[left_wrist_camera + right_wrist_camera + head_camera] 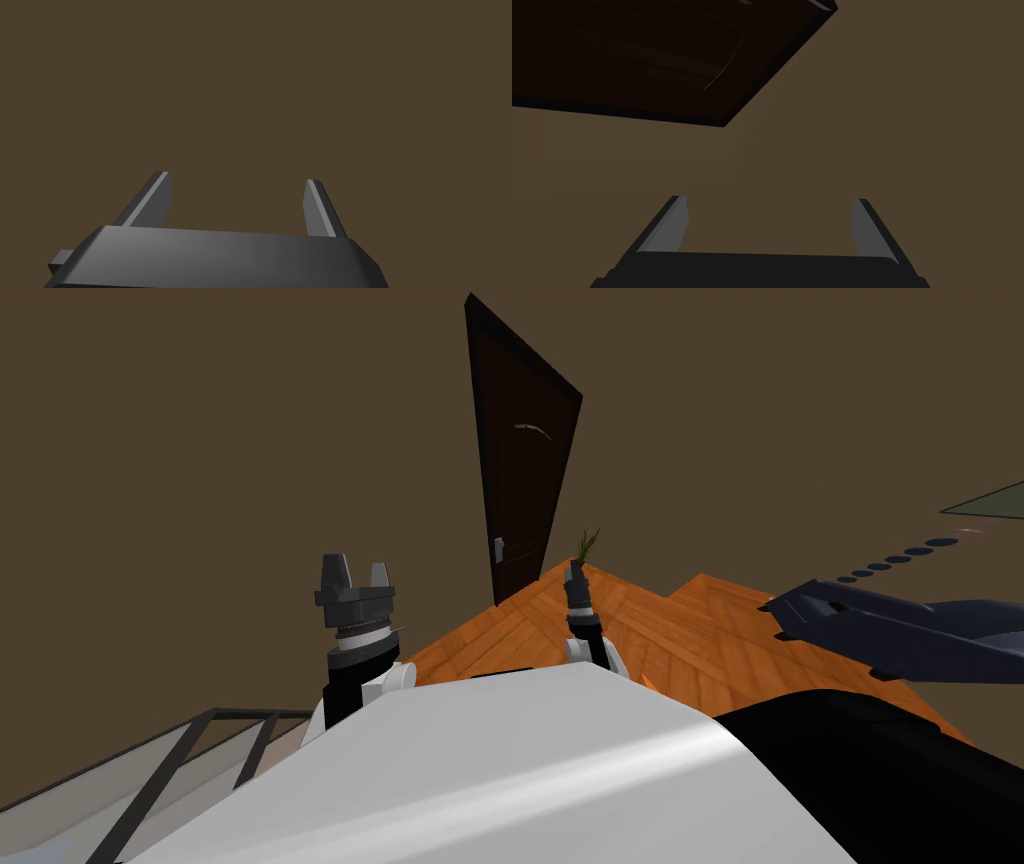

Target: Pull the door open

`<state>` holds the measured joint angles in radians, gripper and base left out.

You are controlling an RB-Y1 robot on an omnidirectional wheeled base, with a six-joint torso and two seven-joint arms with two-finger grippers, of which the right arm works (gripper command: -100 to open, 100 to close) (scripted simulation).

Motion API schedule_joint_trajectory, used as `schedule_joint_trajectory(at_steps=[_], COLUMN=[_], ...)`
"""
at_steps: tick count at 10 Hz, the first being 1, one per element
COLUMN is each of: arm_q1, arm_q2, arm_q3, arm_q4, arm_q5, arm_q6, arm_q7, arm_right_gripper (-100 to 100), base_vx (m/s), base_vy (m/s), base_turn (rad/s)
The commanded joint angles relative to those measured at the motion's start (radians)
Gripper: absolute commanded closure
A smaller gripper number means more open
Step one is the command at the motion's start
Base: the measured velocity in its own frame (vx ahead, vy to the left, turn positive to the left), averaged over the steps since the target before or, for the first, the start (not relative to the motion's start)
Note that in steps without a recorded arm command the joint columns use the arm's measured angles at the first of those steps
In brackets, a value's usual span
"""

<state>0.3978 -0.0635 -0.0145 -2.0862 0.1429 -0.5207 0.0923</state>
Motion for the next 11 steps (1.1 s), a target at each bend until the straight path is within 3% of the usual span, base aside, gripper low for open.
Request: schedule_joint_trajectory(at_steps=[1, 11], arm_q1=[-0.017, -0.132], arm_q2=[-0.005, -0.023], arm_q3=[0.004, 0.032], arm_q4=[0.028, 0.223], arm_q5=[0.021, 0.154], arm_q6=[0.002, 0.006], arm_q7=[0.020, 0.141], arm_right_gripper=[-100, -100], base_vx=[0.108, 0.099], base_vy=[-0.018, -0.024], base_turn=[-0.002, 0.000])
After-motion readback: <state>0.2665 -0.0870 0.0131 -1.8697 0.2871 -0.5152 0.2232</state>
